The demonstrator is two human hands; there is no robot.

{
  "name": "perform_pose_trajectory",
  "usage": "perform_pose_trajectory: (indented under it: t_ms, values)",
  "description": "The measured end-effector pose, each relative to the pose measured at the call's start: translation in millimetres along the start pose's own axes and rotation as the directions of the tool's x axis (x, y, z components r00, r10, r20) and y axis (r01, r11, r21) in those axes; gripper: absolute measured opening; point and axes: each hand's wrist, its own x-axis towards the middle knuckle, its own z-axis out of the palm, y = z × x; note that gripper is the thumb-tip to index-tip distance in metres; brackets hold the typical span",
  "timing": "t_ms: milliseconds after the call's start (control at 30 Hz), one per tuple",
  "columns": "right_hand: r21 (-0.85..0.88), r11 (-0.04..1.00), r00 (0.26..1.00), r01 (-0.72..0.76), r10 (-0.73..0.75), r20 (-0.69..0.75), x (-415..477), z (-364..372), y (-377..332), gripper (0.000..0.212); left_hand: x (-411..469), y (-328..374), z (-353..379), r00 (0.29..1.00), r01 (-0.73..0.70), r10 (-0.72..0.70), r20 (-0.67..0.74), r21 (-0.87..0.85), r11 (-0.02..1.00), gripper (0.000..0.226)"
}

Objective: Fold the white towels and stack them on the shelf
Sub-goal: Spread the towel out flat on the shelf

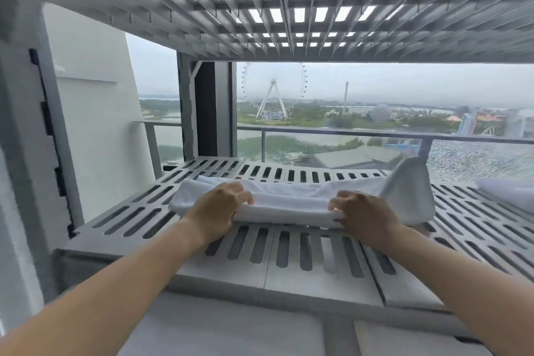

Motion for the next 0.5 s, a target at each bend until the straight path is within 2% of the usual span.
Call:
perform_pose_trajectory:
  t_ms: [100, 267, 400, 500]
  values:
    - [-0.068, 0.998, 0.999, -0.018, 0.02, 0.034, -17, -7, -15, 0.029, -25, 7, -9, 1.0, -0.001, 0.001, -0.006, -0.034, 0.999, 0.045]
    - [-0.059, 0.997, 0.998, -0.055, 0.057, 0.019, -46, -15, -33, 0.027, -55, 20, -17, 1.0, 0.002, 0.0, 0.022, -0.077, 0.997, 0.047]
    - [-0.037, 0.997, 0.993, -0.071, 0.075, 0.092, -64, -19, -40, 0.028, -71, 29, -16, 0.999, 0.003, 0.0, 0.038, -0.08, 0.997, 0.051]
    - [0.043, 0.993, 0.988, -0.112, 0.106, 0.113, -73, -23, -43, 0.029, -77, 33, -14, 0.998, 0.01, -0.004, 0.064, -0.081, 0.997, 0.051]
